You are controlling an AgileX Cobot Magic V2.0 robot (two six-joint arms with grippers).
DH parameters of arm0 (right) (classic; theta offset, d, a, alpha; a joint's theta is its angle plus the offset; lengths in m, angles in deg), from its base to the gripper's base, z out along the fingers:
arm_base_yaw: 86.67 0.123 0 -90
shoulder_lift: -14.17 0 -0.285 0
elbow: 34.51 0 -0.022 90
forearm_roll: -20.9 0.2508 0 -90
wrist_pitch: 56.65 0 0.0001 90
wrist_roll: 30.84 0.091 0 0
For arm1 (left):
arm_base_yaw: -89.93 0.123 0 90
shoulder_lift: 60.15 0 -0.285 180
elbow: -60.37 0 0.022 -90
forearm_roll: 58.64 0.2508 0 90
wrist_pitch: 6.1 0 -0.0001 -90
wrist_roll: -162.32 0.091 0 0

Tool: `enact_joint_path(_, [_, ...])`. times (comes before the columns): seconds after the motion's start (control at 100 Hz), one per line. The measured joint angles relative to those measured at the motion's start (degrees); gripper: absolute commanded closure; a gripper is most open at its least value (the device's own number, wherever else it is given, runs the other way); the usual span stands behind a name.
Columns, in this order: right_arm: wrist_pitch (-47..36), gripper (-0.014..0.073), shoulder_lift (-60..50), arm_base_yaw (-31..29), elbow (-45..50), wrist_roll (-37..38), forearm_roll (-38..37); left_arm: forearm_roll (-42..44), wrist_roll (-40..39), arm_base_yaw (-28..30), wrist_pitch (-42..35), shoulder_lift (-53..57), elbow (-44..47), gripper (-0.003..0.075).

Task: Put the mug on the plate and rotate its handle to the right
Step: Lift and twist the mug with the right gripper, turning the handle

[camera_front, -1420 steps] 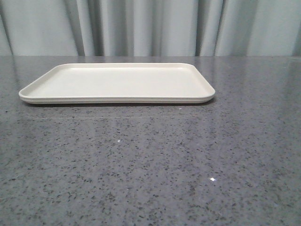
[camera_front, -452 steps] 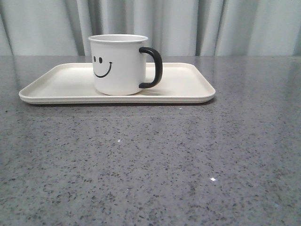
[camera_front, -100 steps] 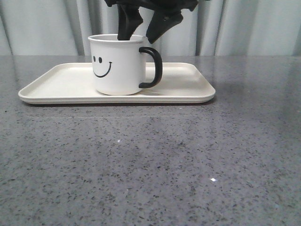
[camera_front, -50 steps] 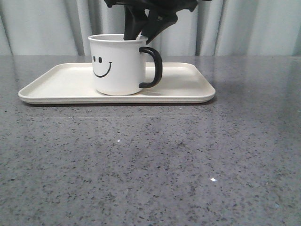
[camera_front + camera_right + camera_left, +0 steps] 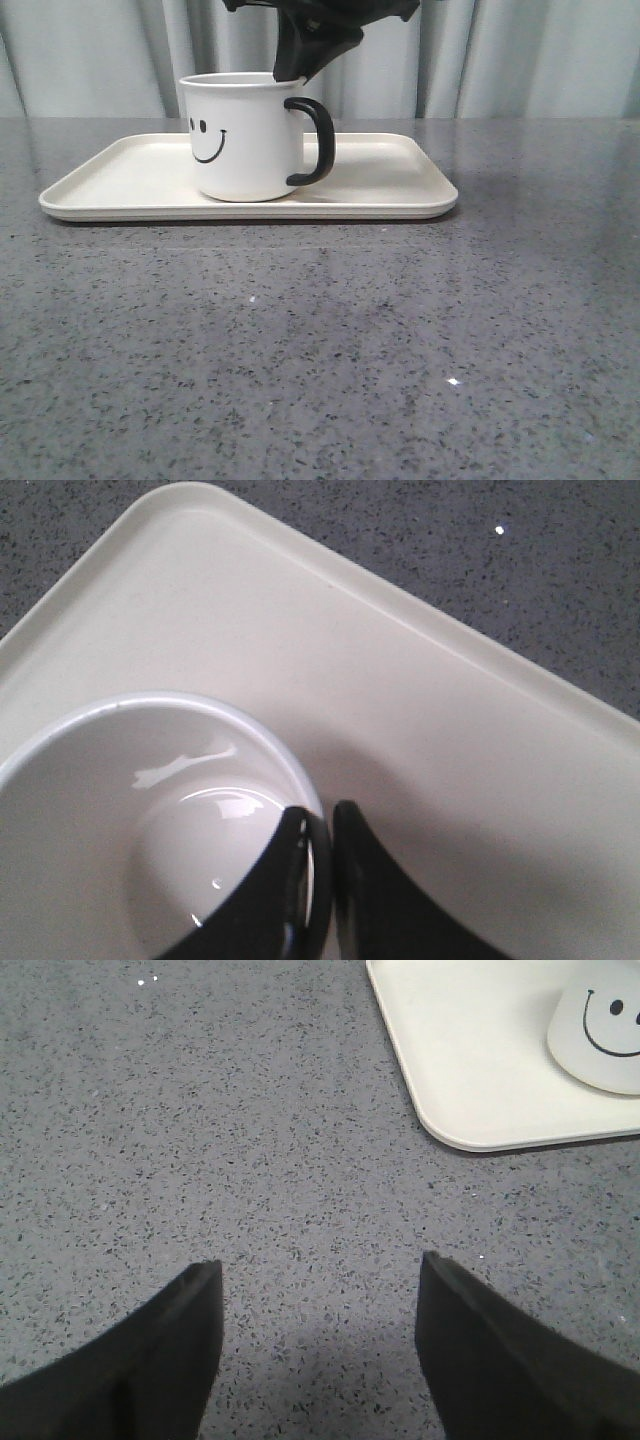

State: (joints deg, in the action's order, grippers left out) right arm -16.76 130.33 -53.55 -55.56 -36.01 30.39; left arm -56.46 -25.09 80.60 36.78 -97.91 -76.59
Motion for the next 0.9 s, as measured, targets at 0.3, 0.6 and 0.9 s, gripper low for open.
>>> enact_joint_path(0.3, [0.4,0.0658,0.0,0.0,-0.4,0.0,0.0,0.0,0.0,0.0,0.0,0.0,0.0,0.0300])
enact_joint_path(0.6, [8.5,0.0655,0.2,0.0,-8.9,-6.1,-0.2,0.0,0.0,0.0,0.0,0.0,0.0,0.0300])
enact_joint_path(0.9, [13.7,0.0655,0.5,-0.3,-13.6,-15.1,1.5,0.0,0.0,0.0,0.0,0.0,0.0,0.0300])
